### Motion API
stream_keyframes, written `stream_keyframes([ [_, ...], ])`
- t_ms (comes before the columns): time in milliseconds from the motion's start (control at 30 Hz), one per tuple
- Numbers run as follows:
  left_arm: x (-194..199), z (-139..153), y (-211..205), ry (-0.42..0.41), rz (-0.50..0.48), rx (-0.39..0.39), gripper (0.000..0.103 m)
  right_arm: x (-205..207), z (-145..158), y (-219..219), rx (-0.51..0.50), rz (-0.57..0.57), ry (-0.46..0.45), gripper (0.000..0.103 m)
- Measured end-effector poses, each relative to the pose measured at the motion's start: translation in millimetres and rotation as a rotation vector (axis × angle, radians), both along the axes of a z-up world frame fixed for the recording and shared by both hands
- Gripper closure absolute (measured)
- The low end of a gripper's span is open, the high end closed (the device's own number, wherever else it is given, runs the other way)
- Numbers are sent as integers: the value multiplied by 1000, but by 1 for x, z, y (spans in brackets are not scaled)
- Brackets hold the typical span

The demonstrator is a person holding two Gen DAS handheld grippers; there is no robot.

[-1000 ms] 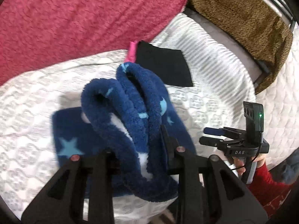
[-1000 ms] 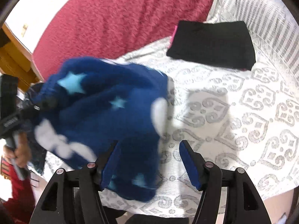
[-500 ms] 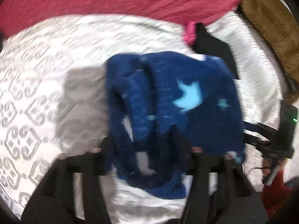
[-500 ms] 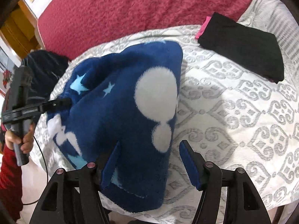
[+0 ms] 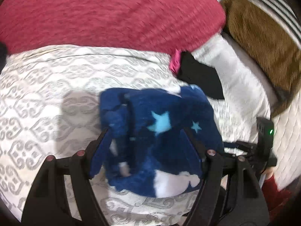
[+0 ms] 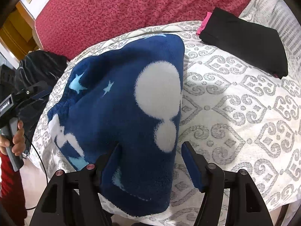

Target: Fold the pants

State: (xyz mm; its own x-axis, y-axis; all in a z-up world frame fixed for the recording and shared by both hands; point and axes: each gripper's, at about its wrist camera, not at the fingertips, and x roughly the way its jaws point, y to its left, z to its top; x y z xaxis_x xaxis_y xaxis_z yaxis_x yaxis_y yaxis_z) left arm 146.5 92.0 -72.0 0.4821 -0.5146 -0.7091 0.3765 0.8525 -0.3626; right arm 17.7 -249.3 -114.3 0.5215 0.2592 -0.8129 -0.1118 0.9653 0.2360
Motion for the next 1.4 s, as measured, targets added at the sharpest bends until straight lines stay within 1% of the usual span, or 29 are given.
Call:
stream_keyframes([
  [67, 6, -13, -20, 11, -28, 75, 31, 1, 0, 2, 1, -1, 1, 34],
  [100, 9, -22, -30, 26, -35, 134, 44, 1, -1, 3, 2, 0, 4, 34],
  [133, 13, -31, -36, 44, -32, 187, 70, 1, 0, 3, 1, 1, 5, 34],
  [167, 17, -40, -38, 74, -19, 229, 82, 1, 0, 4, -1, 2, 5, 34],
  [200, 21, -47, -35, 108, 4, 210, 82, 1, 1, 4, -5, 3, 5, 34],
  [233, 20, -46, -27, 113, 21, 169, 84, 1, 2, 5, -7, 6, 5, 34],
  [267, 17, -40, -19, 101, 39, 121, 87, 0, 3, 5, -12, 7, 4, 34],
  [300, 10, -27, -7, 71, 54, 64, 89, -1, 5, 5, -19, 7, -1, 34],
  [367, 1, -13, 12, 34, 70, 2, 89, -3, 11, 5, -35, 14, -26, 34],
  [400, -1, -12, 20, 31, 85, -7, 88, -3, 13, 4, -36, 20, -36, 34],
  [433, 1, -19, 25, 51, 106, 12, 88, -2, 15, 4, -28, 24, -42, 33],
  [467, 2, -27, 25, 78, 113, 35, 88, -1, 16, 3, -15, 27, -45, 31],
  [500, 5, -39, 22, 114, 109, 50, 88, 1, 16, 3, -5, 24, -45, 30],
  [567, 6, -48, 17, 123, 99, 43, 86, 5, 15, 6, -29, 1, -39, 30],
  [633, 4, -46, 13, 99, 108, 35, 84, 7, 12, 10, -70, -16, -26, 30],
  [767, 4, -42, 12, 116, 124, 39, 75, 6, 10, 8, -69, -12, -9, 30],
  [800, 5, -40, 12, 124, 129, 40, 73, 5, 10, 7, -69, -10, -8, 30],
  [833, 8, -38, 10, 125, 136, 39, 68, 5, 10, 7, -69, -10, -8, 30],
  [867, 7, -32, 10, 114, 144, 31, 64, 4, 10, 6, -70, -11, -7, 30],
  [933, 7, -22, 11, 69, 149, 11, 47, 4, 8, 6, -71, -13, -5, 30],
  [1000, 9, -10, 9, 23, 144, 2, 41, 4, 8, 5, -65, -12, -4, 30],
  [1067, 21, -6, 3, 12, 143, 30, 37, 4, 7, 6, -61, -12, -2, 30],
  [1167, 49, -14, -14, 48, 138, 101, 37, 5, 6, 6, -57, -11, 1, 30],
  [1200, 59, -21, -20, 61, 141, 131, 48, 5, 6, 6, -56, -11, 1, 30],
  [1233, 66, -25, -25, 62, 140, 148, 77, 4, 5, 6, -55, -10, 2, 30],
  [1267, 74, -30, -29, 66, 139, 172, 78, 4, 4, 6, -52, -6, 4, 30],
  [1333, 90, -42, -32, 65, 176, 205, 78, 3, -1, 7, -39, 14, 24, 30],
  [1367, 98, -48, -31, 72, 188, 214, 77, 3, -4, 9, -31, 25, 38, 30],
  [1400, 105, -55, -27, 102, 203, 197, 76, 1, -7, 10, -20, 36, 49, 30],
])
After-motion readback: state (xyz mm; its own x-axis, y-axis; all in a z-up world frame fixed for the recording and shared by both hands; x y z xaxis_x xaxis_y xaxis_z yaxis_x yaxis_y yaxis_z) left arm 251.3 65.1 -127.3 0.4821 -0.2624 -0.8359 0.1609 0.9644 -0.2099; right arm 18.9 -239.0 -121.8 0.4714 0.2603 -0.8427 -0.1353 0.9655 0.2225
